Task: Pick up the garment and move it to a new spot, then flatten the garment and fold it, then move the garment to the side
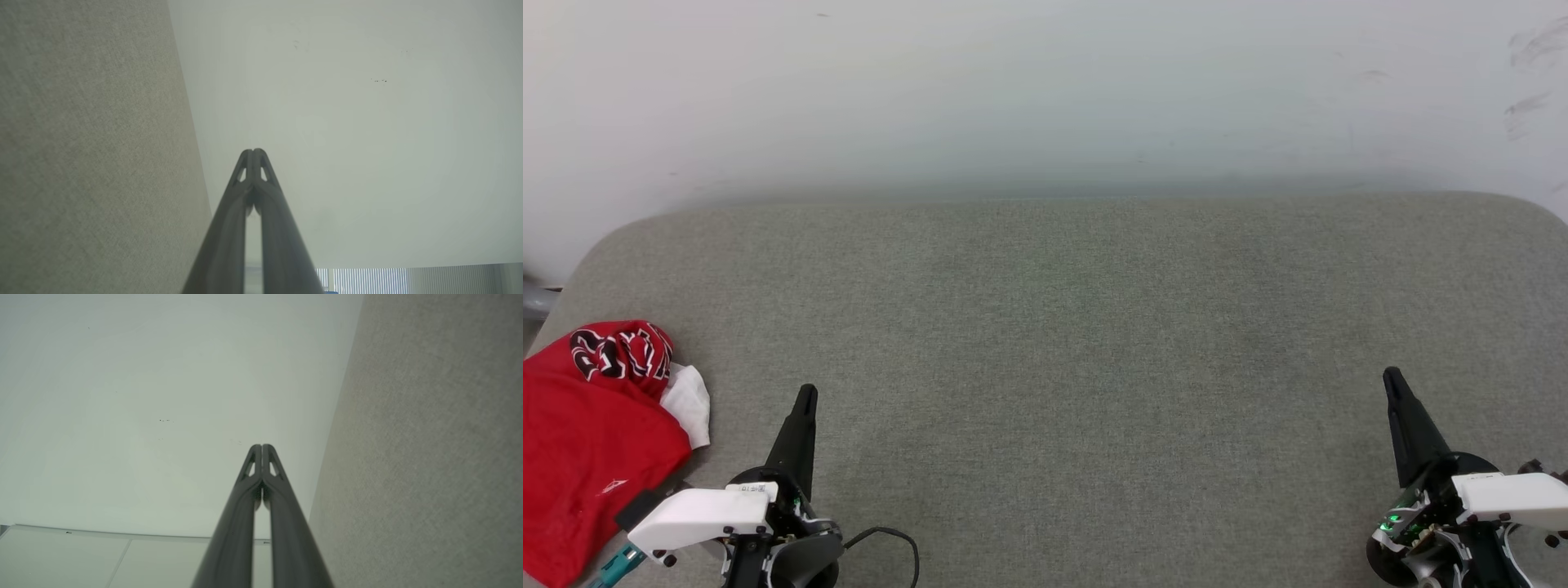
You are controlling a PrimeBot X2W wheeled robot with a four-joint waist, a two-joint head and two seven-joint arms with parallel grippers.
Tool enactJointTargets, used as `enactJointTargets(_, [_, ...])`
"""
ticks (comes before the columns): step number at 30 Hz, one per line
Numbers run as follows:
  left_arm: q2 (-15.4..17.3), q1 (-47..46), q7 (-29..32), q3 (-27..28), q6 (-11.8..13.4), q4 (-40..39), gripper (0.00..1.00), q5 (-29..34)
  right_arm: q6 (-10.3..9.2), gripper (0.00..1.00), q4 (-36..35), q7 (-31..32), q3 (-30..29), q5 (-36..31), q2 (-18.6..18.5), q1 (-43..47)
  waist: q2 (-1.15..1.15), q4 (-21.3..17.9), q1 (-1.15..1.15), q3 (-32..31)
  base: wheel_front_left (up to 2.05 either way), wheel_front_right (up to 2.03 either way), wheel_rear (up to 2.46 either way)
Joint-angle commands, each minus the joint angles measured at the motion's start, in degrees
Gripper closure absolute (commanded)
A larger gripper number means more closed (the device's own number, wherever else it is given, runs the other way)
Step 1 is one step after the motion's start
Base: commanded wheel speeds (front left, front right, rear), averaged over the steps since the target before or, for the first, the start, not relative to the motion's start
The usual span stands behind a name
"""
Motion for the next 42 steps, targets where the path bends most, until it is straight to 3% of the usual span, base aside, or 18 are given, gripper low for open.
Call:
enactJointTargets(1, [-0.06,-0.32,0.11,0.14,-0.10,-0.07,1.00,0.03,-0.02,1.00,0.03,-0.03,0.02,-0.26,0.12,-0.75,0.00,0.00,0.00,0.00,0.00,0.00,0.00])
enactJointTargets(41, [-0.06,-0.32,0.10,0.12,-0.09,-0.07,1.00,0.03,-0.02,1.00,0.03,-0.03,0.02,-0.26,0.12,-0.75,0.00,0.00,0.00,0.00,0.00,0.00,0.00])
enactJointTargets(42, [0.00,0.01,0.00,-0.01,0.00,0.08,0.00,0.00,0.00,0.00,0.06,-0.01,0.00,0.00,0.00,0.02,0.00,0.00,0.00,0.00,0.00,0.00,0.00])
